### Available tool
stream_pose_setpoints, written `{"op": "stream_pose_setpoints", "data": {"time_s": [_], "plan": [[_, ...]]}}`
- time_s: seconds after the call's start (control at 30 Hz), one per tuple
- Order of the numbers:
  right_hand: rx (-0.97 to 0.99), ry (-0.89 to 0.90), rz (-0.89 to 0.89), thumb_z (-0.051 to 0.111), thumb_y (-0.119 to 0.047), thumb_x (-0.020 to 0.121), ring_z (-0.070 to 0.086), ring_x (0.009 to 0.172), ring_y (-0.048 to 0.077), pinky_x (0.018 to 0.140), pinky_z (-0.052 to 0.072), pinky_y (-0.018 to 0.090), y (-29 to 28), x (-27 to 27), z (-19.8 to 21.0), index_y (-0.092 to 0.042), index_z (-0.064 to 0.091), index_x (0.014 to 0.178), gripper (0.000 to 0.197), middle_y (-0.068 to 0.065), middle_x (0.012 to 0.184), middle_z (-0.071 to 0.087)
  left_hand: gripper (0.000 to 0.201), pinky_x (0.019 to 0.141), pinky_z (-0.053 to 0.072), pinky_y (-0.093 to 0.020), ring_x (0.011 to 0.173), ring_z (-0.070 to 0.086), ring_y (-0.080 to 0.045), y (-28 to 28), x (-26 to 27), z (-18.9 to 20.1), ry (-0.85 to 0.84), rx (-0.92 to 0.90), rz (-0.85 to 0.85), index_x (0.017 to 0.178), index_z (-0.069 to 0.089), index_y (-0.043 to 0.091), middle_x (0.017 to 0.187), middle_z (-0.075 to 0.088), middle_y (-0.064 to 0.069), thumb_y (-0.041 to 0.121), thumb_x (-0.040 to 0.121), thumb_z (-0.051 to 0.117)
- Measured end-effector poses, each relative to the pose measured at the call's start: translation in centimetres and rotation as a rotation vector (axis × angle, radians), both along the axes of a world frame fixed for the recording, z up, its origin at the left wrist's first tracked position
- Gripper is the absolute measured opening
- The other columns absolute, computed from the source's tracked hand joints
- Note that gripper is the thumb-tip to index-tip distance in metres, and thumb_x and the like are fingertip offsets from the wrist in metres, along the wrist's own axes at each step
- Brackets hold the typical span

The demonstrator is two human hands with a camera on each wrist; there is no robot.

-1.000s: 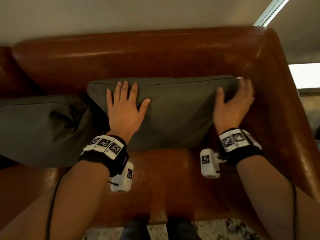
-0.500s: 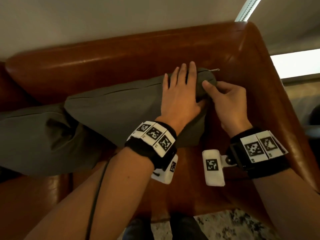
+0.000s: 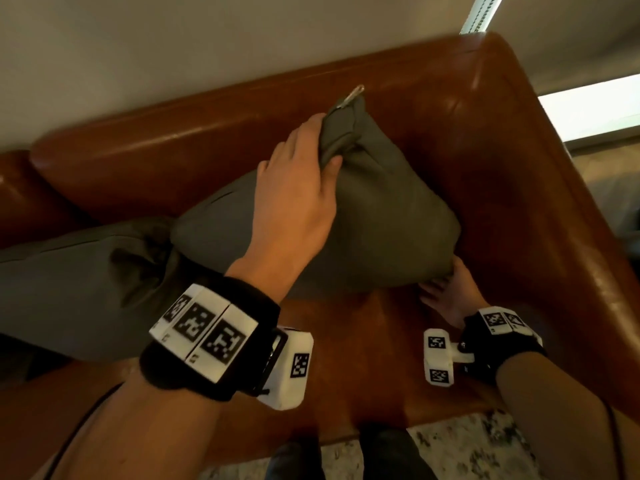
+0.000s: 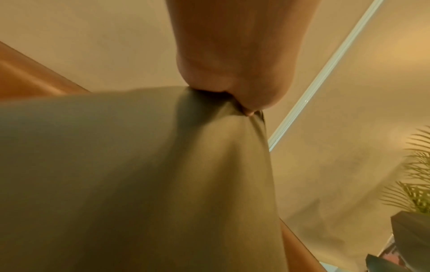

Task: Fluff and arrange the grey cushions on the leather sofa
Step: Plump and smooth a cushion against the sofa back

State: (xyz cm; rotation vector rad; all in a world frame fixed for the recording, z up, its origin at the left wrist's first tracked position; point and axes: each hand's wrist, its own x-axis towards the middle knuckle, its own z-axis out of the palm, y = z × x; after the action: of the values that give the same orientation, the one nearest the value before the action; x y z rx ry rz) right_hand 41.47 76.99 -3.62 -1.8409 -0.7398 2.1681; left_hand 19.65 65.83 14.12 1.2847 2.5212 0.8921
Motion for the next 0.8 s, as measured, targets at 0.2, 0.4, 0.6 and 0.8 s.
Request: {"op": "stream_pose_setpoints", "data": {"time_s": [0.2, 0.4, 0.6, 0.8], "plan": [[0.083, -0.006, -0.175, 0.043, -0.035, 0.103, 0.059, 0.105, 0.027, 0.076, 0.055, 0.043, 0.7, -1.6, 3.5, -0.031, 0.044, 0.142, 0.039, 0.001, 0.124, 0.059, 0.056, 0.111, 0.038, -0.045, 0.134, 0.043, -0.019, -2.4, -1.5, -0.7, -0.235, 0.147, 0.155, 0.149, 0.026, 0.021, 0.148, 0.042, -0.001, 0.032, 0.098, 0.047], [0.165, -0.043, -0.158, 0.055, -0.034, 0.097, 0.062, 0.108, 0.026, 0.087, 0.055, 0.045, -0.1, -3.1, 6.8, -0.016, 0.048, 0.138, 0.045, 0.006, 0.116, 0.062, 0.073, 0.116, 0.020, -0.045, 0.145, 0.022, -0.027, -3.7, -0.6, -1.0, 0.218, 0.087, 0.241, 0.153, 0.018, 0.017, 0.158, 0.022, -0.010, 0.040, 0.092, 0.051], [0.274, -0.016, -0.030, 0.052, -0.028, 0.099, 0.068, 0.094, 0.017, 0.072, 0.057, 0.035, -1.8, -5.3, 10.1, -0.022, 0.064, 0.098, 0.013, 0.003, 0.101, 0.071, 0.083, 0.119, 0.001, -0.056, 0.149, -0.002, -0.033, 1.5, 5.9, -4.7, 0.464, -0.476, -0.511, 0.153, 0.018, 0.027, 0.163, 0.002, -0.013, 0.051, 0.084, 0.060], [0.331, -0.021, 0.155, 0.047, -0.050, 0.097, 0.062, 0.108, 0.013, 0.095, 0.044, 0.038, -2.0, -3.5, 10.4, -0.022, 0.063, 0.123, 0.042, -0.003, 0.118, 0.068, 0.046, 0.118, 0.004, -0.053, 0.149, 0.010, -0.032, 1.9, 4.3, -7.0, 0.614, -0.444, -0.503, 0.144, 0.042, 0.026, 0.160, 0.021, -0.008, 0.030, 0.098, 0.046]]}}
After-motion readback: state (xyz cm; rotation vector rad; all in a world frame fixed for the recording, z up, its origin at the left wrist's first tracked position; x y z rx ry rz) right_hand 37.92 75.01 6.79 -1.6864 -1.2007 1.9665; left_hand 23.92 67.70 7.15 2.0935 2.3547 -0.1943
